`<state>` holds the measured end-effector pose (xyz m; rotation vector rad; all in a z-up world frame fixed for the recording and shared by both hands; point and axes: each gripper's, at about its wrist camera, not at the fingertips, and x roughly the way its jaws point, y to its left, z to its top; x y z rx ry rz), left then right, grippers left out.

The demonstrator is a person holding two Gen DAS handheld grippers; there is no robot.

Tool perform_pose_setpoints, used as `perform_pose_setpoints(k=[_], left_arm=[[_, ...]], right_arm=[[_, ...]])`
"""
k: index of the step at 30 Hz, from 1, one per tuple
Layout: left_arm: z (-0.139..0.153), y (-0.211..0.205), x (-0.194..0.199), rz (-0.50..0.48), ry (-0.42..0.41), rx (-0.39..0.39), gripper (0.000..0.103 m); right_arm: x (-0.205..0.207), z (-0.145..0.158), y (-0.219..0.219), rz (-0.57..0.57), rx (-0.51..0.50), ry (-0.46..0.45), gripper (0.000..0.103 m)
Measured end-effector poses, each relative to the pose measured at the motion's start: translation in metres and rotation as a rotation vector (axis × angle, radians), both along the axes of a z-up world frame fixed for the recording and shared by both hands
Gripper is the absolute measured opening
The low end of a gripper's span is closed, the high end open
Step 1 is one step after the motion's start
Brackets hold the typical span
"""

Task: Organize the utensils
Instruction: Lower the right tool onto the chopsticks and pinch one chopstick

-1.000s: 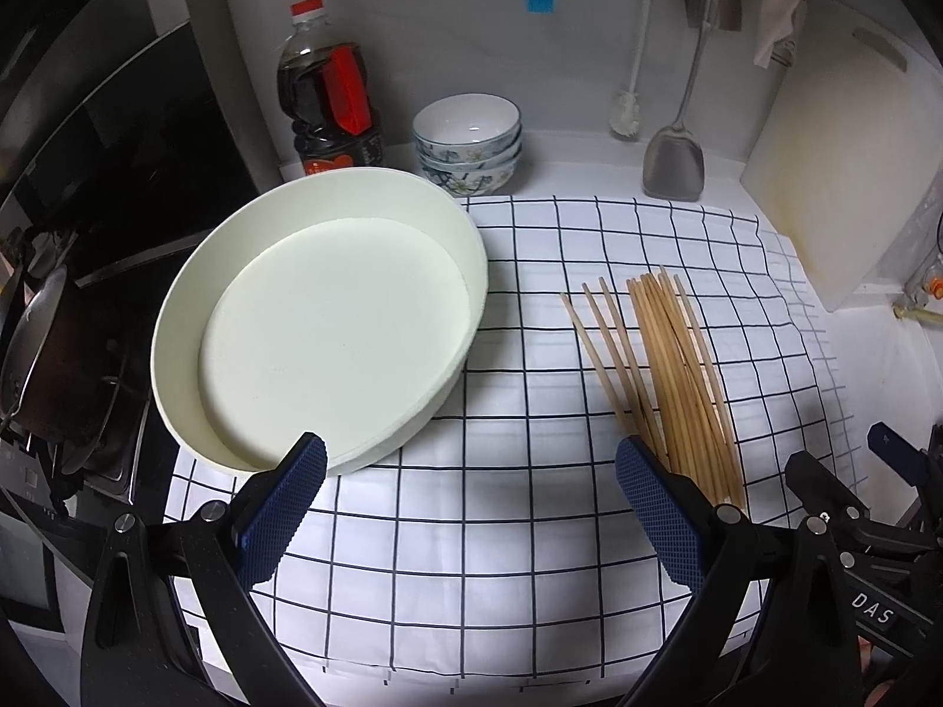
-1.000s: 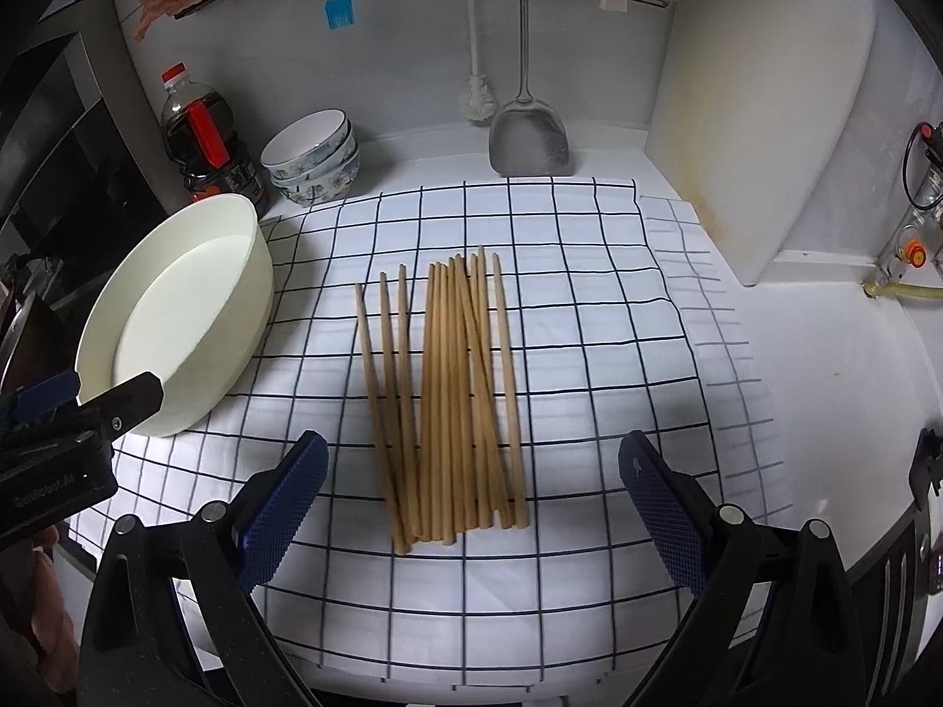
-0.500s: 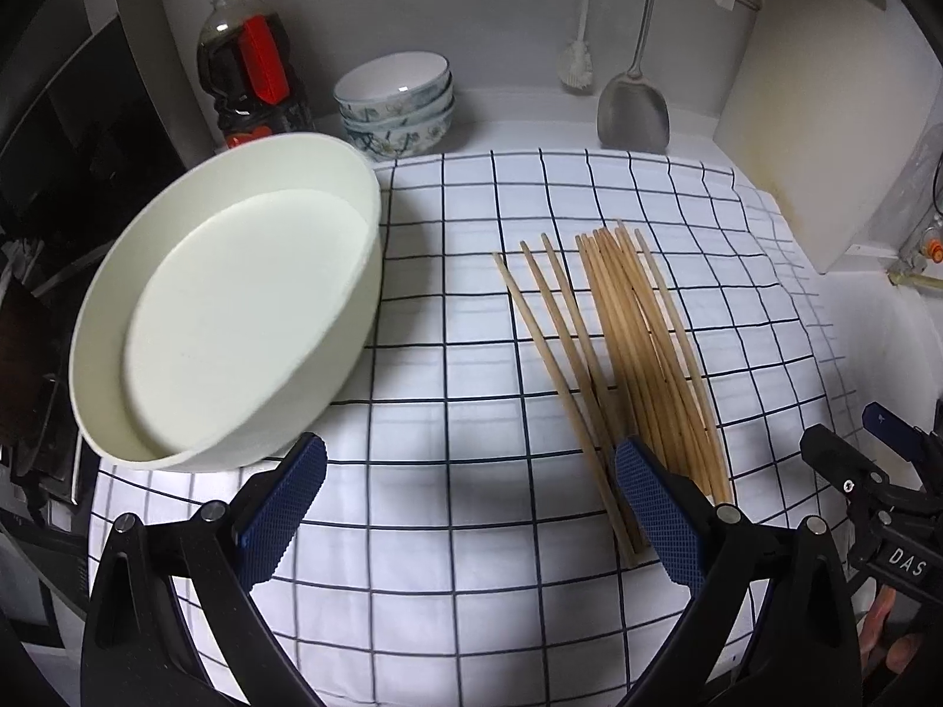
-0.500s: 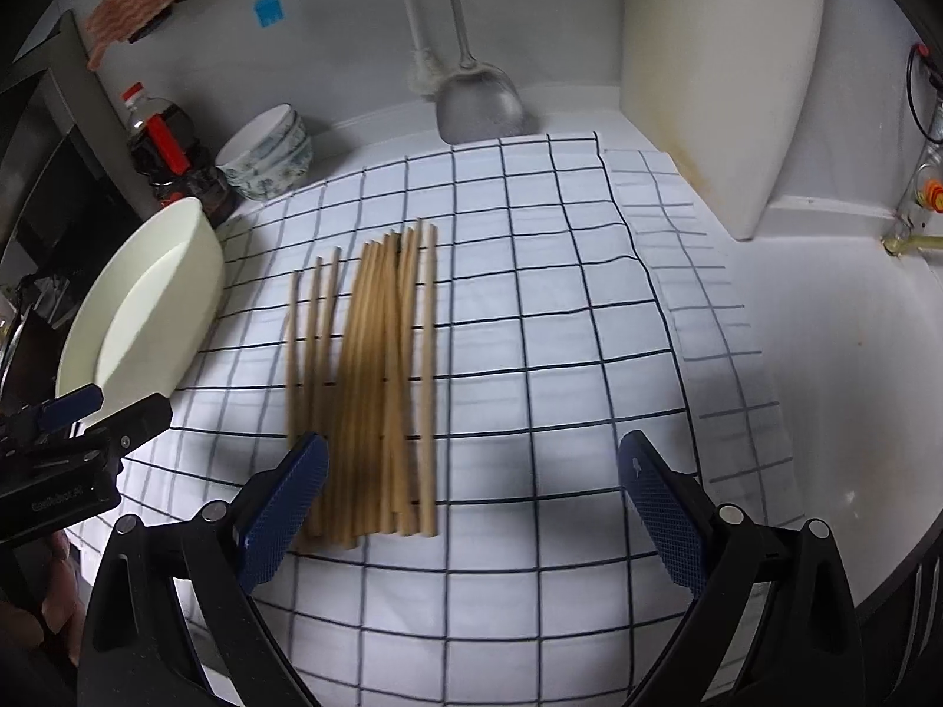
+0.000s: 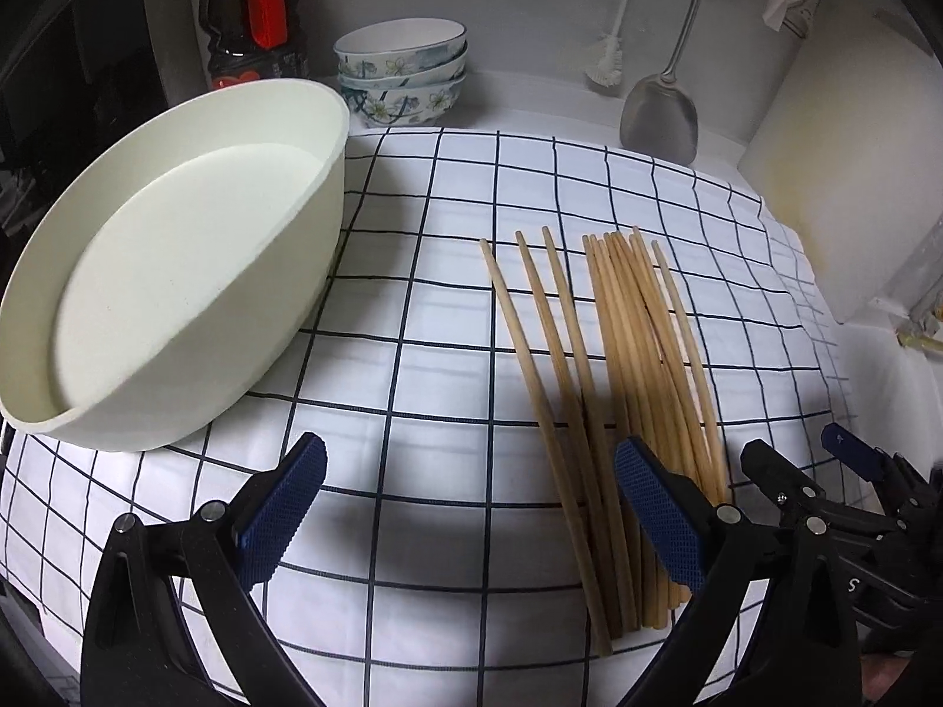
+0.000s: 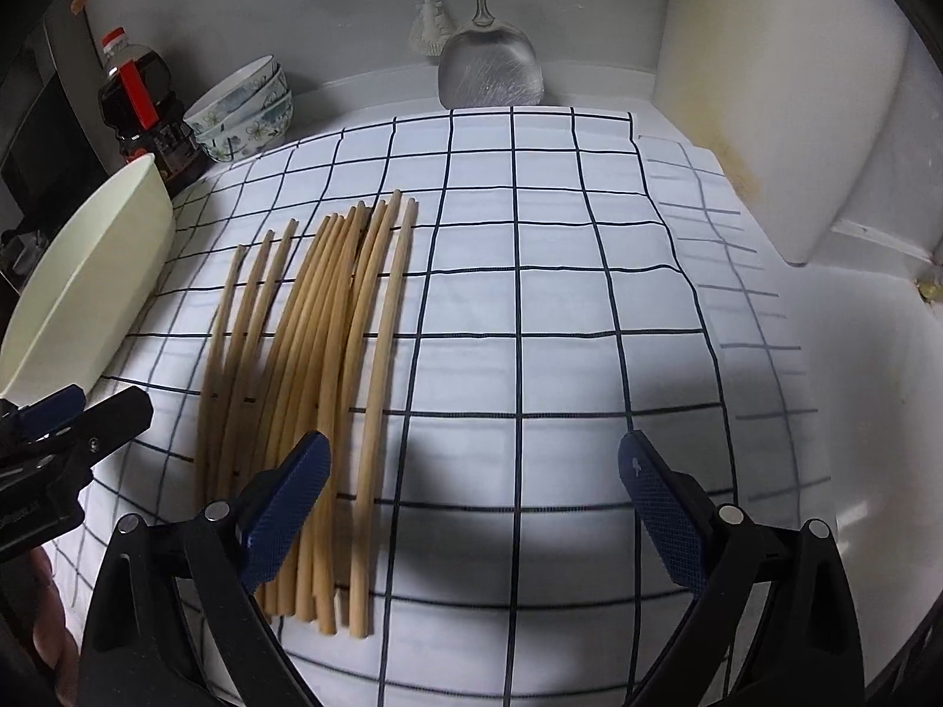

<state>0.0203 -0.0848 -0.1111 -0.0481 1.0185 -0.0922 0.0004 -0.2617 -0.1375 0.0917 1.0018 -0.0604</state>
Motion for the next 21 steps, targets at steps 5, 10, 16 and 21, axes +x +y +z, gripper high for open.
perform_pose_setpoints(k=[5, 10, 16, 21], left_arm=[[-0.010, -0.002, 0.003, 0.005, -0.001, 0.030, 0.097], [-0.014, -0.003, 0.005, 0.008, 0.000, 0.031, 0.097], [-0.019, -0.005, 0.009, 0.016, 0.009, 0.044, 0.097], [-0.023, -0.005, 0.011, 0.022, 0.021, 0.077, 0.097]], right_arm=[[0.010, -0.009, 0.001, 0.008, -0.029, 0.004, 0.094], [0.017, -0.014, 0.005, 0.028, -0.071, 0.015, 0.094], [0.020, -0.019, 0.011, 0.056, -0.122, 0.031, 0.094], [0.020, -0.019, 0.006, 0.046, -0.141, 0.023, 0.094]])
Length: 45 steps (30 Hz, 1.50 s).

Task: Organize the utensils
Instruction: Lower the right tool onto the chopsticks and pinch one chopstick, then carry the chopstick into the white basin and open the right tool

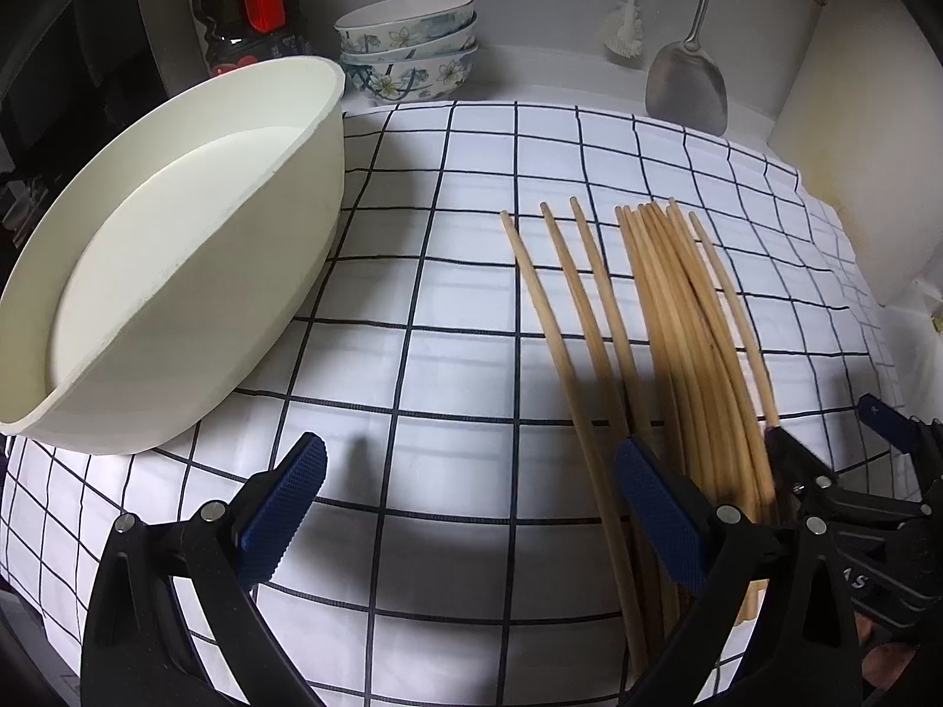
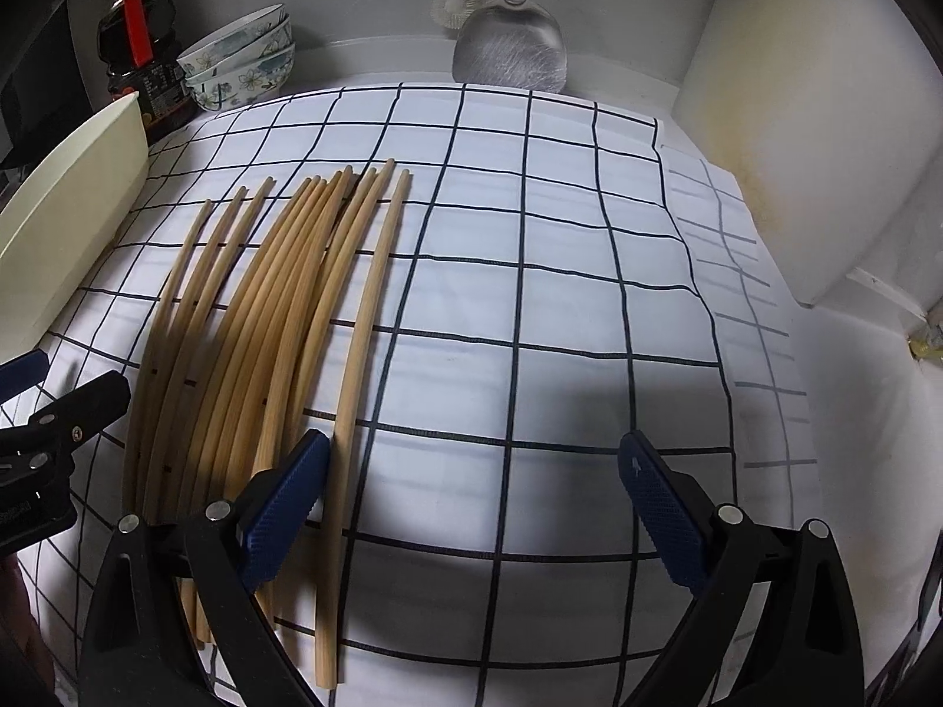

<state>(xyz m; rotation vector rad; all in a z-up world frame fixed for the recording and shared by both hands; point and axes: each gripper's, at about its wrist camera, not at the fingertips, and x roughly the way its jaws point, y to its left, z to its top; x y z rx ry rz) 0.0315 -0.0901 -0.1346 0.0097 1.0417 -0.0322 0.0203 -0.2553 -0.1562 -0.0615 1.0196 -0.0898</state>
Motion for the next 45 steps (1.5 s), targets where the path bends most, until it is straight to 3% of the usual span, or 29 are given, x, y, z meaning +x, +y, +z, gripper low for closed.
perform_pose_setpoints(k=[19, 21, 25, 27, 29, 31, 32, 35, 45], left_arm=[[-0.013, -0.001, 0.012, 0.039, 0.021, 0.051, 0.097], [-0.012, -0.003, 0.014, 0.034, 0.008, 0.046, 0.093], [-0.007, -0.010, 0.013, -0.008, -0.009, 0.030, 0.068], [-0.005, -0.013, 0.012, -0.022, -0.011, 0.012, 0.056], [-0.004, -0.016, 0.010, -0.039, -0.014, 0.009, 0.035], [-0.003, -0.020, 0.009, -0.060, -0.009, 0.002, 0.022], [-0.003, -0.021, 0.009, -0.071, -0.006, -0.004, 0.013], [-0.003, -0.021, 0.008, -0.085, 0.005, -0.016, 0.007], [0.020, -0.015, 0.002, -0.130, 0.005, -0.064, 0.007]], right_arm=[[0.004, 0.001, 0.002, 0.008, -0.046, -0.036, 0.094], [0.006, 0.001, 0.002, 0.017, -0.034, -0.046, 0.086], [0.007, 0.001, 0.007, 0.051, -0.002, -0.067, 0.069], [0.007, 0.001, 0.009, 0.067, 0.022, -0.066, 0.055], [0.008, 0.002, 0.009, 0.084, 0.054, -0.060, 0.045], [0.007, 0.003, 0.014, 0.116, 0.055, -0.055, 0.028], [0.007, 0.003, 0.016, 0.126, 0.057, -0.050, 0.009], [0.009, 0.005, 0.015, 0.117, 0.074, -0.036, 0.006], [-0.008, 0.027, 0.002, 0.040, 0.172, -0.053, 0.006]])
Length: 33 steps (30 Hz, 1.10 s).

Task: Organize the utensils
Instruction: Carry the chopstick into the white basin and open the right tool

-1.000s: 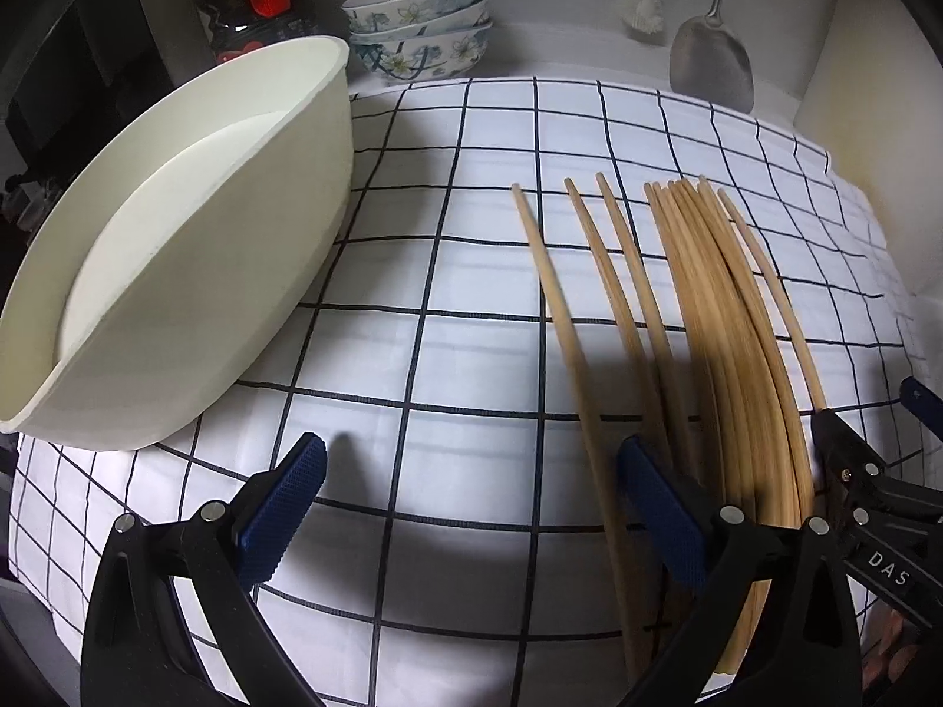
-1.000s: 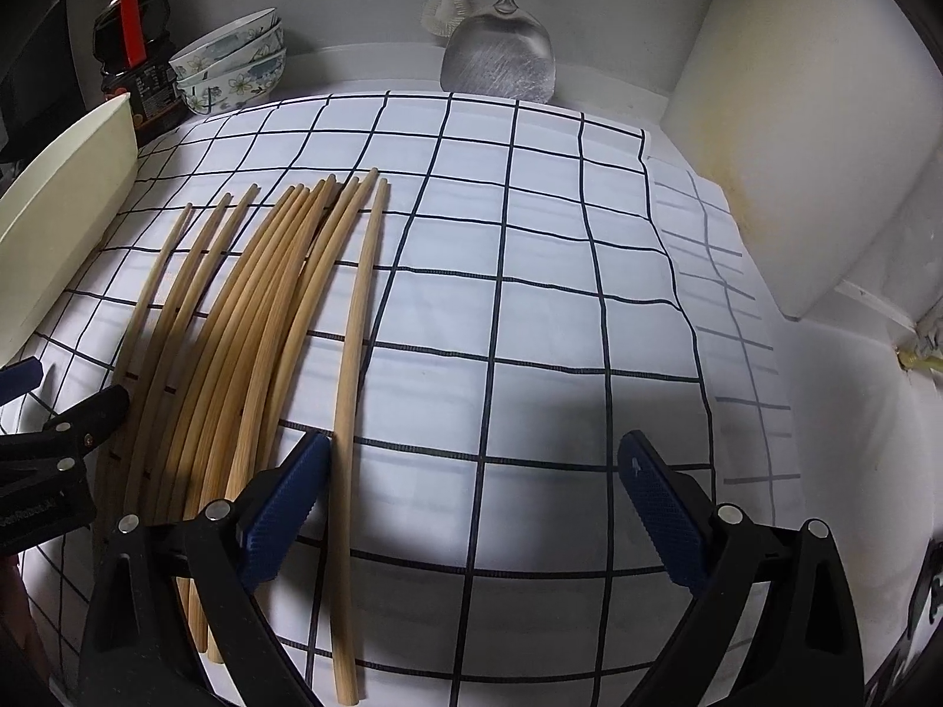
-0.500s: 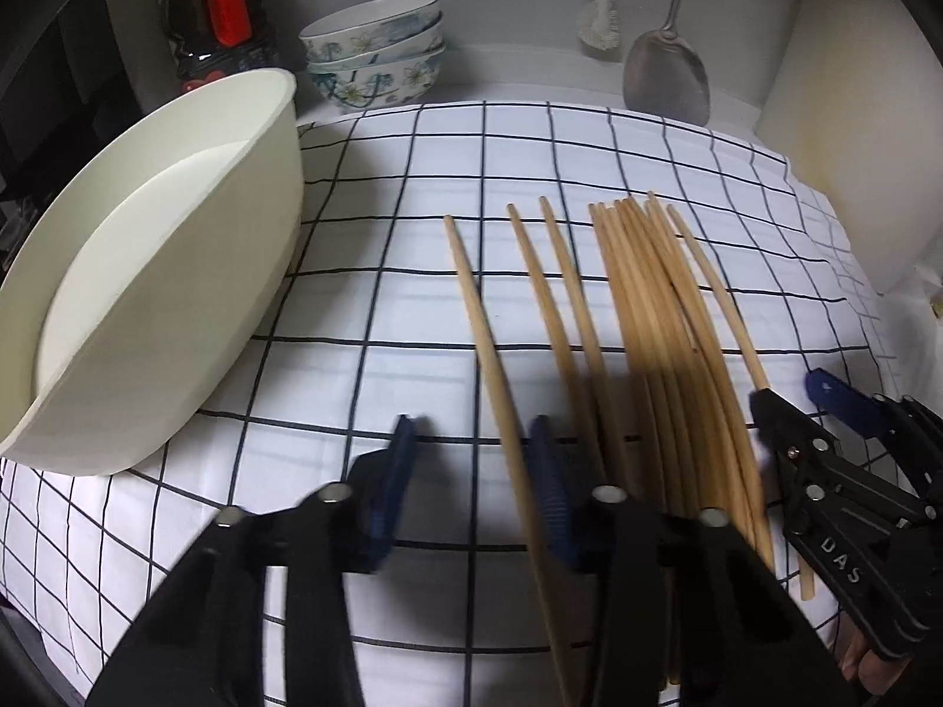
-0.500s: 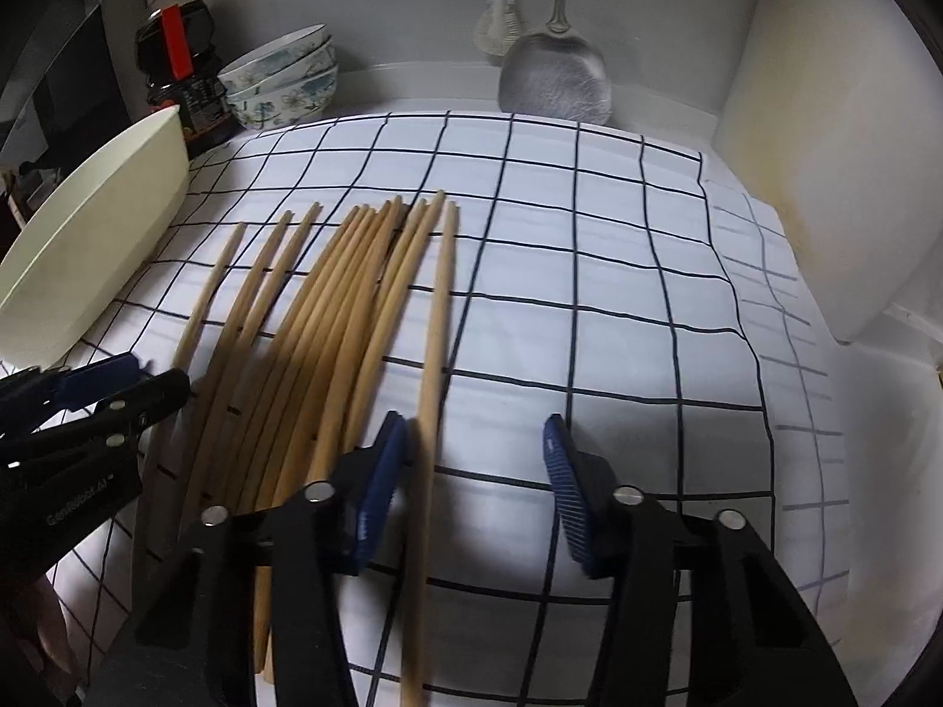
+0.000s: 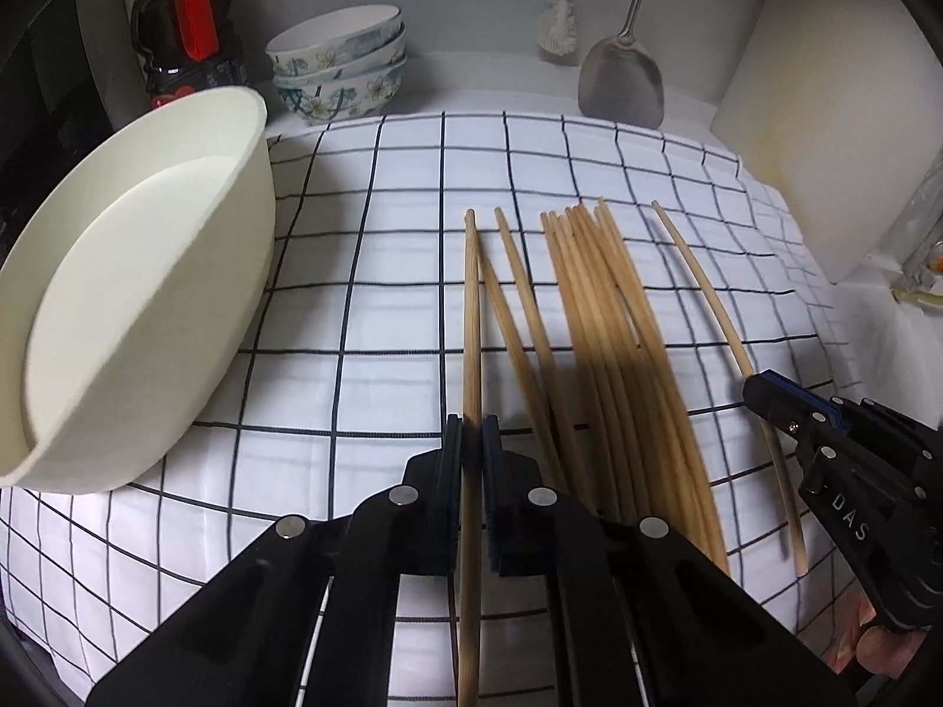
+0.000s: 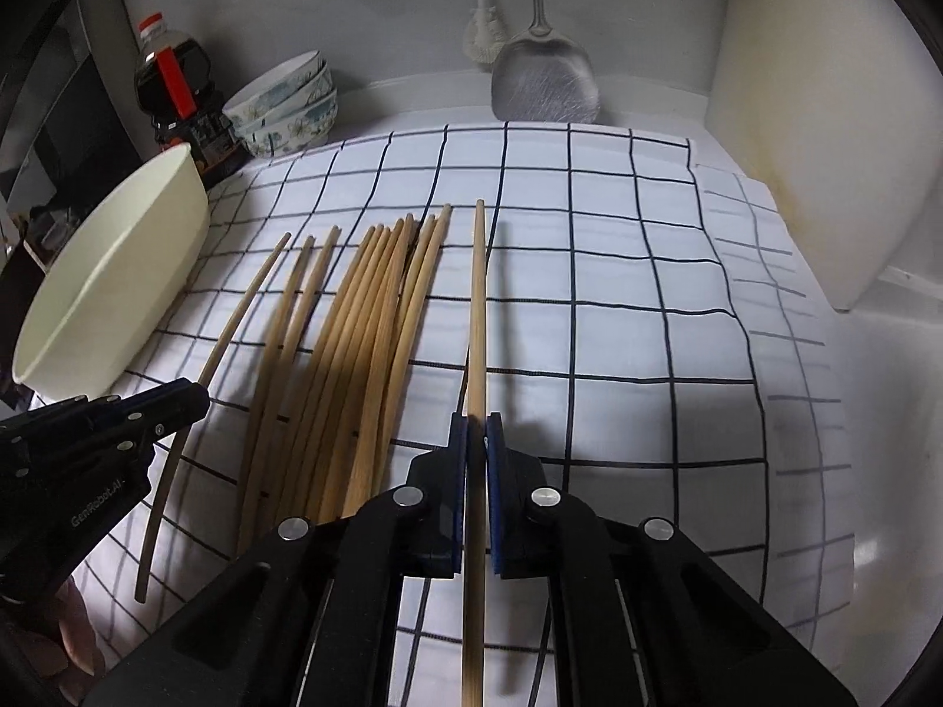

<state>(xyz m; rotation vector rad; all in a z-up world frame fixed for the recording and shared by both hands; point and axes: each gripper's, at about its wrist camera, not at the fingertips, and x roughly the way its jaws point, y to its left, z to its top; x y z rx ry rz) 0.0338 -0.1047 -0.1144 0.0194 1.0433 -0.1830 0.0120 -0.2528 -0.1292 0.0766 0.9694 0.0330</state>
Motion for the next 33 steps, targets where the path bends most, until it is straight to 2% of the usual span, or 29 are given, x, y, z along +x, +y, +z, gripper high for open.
perform_pose_setpoints(k=[6, 9, 15, 19, 23, 27, 33], left_arm=[[0.038, 0.015, -0.005, -0.023, -0.036, -0.029, 0.007], [0.062, 0.031, -0.005, -0.023, -0.070, -0.033, 0.007], [0.102, 0.090, 0.002, 0.039, -0.130, -0.039, 0.007], [0.116, 0.138, 0.011, 0.096, -0.158, -0.021, 0.007], [0.119, 0.188, 0.027, 0.146, -0.156, -0.023, 0.007], [0.107, 0.223, 0.046, 0.163, -0.139, -0.004, 0.007], [0.078, 0.245, 0.069, 0.140, -0.088, 0.015, 0.007]], right_arm=[[-0.007, 0.035, 0.011, -0.016, 0.036, -0.046, 0.006], [-0.008, 0.059, 0.031, 0.001, 0.050, -0.084, 0.006], [0.008, 0.091, 0.080, 0.072, 0.083, -0.134, 0.006], [0.029, 0.104, 0.128, 0.144, 0.112, -0.148, 0.006], [0.053, 0.104, 0.175, 0.205, 0.143, -0.138, 0.006], [0.076, 0.094, 0.214, 0.235, 0.182, -0.100, 0.006], [0.111, 0.072, 0.258, 0.252, 0.191, -0.014, 0.006]])
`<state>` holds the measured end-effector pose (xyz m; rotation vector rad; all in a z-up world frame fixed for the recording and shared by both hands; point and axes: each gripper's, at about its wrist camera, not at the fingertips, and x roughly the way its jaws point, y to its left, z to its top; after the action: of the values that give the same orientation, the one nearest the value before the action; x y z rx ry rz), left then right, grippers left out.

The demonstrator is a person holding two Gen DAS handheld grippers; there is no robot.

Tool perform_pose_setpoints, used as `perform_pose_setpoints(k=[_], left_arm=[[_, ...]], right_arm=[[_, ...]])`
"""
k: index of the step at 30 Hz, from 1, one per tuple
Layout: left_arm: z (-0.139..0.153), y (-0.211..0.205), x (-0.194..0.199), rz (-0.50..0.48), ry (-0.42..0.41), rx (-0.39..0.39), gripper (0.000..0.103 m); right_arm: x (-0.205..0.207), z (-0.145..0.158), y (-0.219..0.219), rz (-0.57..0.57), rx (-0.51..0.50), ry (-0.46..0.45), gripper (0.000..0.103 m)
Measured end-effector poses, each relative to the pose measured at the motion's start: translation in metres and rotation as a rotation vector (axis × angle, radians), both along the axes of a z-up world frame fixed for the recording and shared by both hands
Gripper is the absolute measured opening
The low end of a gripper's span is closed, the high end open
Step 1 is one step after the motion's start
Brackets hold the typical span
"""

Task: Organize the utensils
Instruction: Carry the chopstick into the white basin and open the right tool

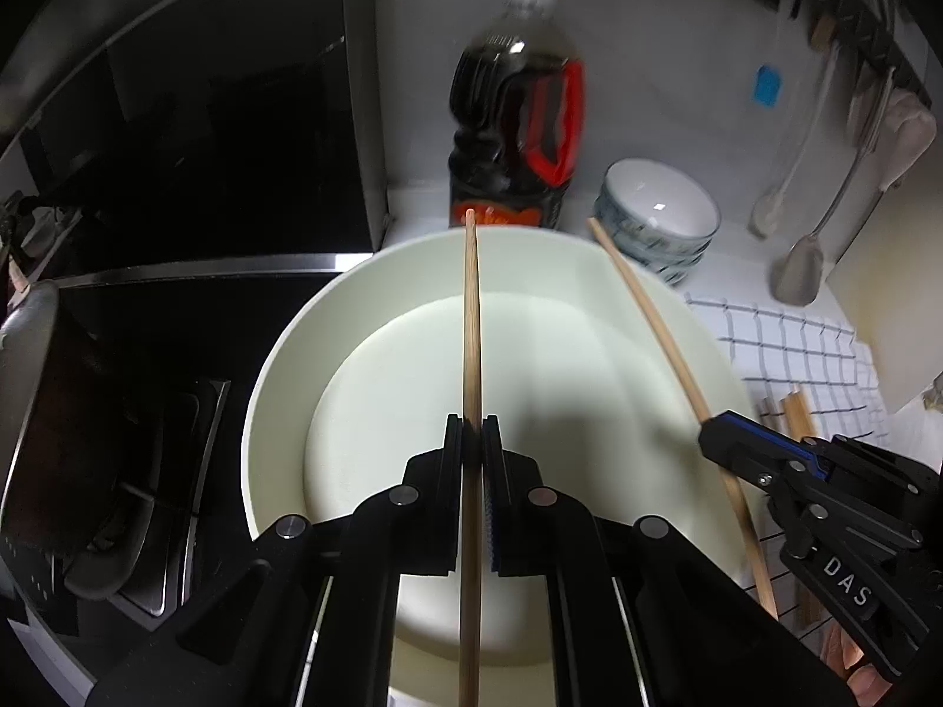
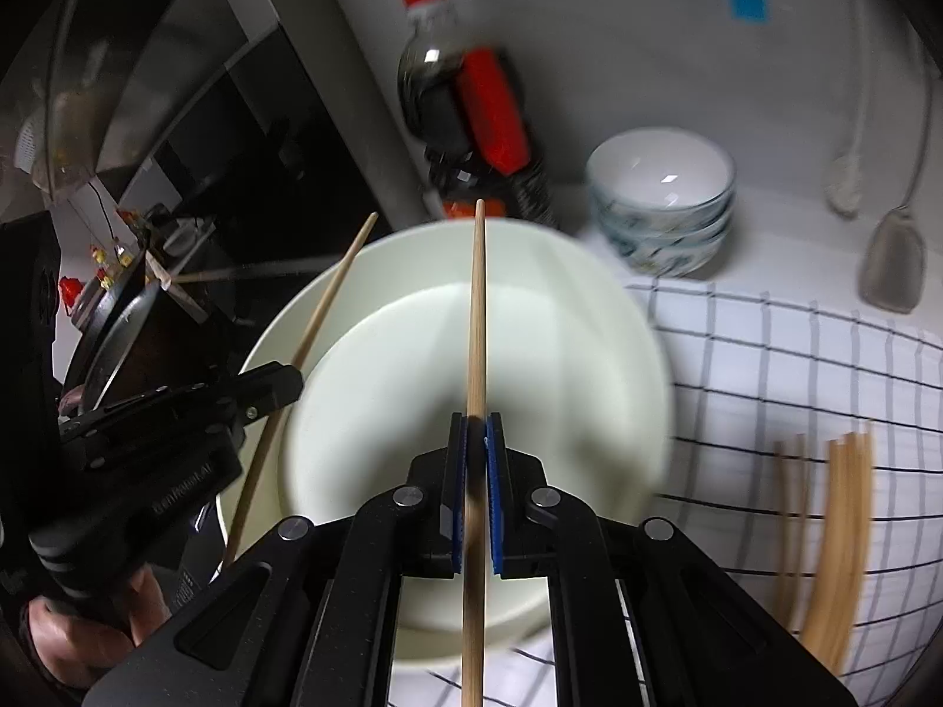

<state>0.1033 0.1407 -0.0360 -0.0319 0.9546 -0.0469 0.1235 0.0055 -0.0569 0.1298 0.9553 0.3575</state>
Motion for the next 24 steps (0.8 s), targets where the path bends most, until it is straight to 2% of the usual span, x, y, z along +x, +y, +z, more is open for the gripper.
perform_pose_setpoints(k=[5, 13, 24], left_arm=[[-0.024, 0.009, 0.017, -0.028, 0.055, -0.007, 0.007], [-0.048, 0.013, 0.037, -0.061, 0.120, -0.037, 0.007], [-0.057, 0.011, 0.044, -0.076, 0.157, -0.014, 0.010]], right_arm=[[0.020, -0.022, 0.020, -0.015, -0.013, 0.075, 0.006], [0.035, -0.041, 0.024, -0.056, -0.028, 0.154, 0.006], [0.040, -0.045, 0.028, -0.077, -0.063, 0.162, 0.008]])
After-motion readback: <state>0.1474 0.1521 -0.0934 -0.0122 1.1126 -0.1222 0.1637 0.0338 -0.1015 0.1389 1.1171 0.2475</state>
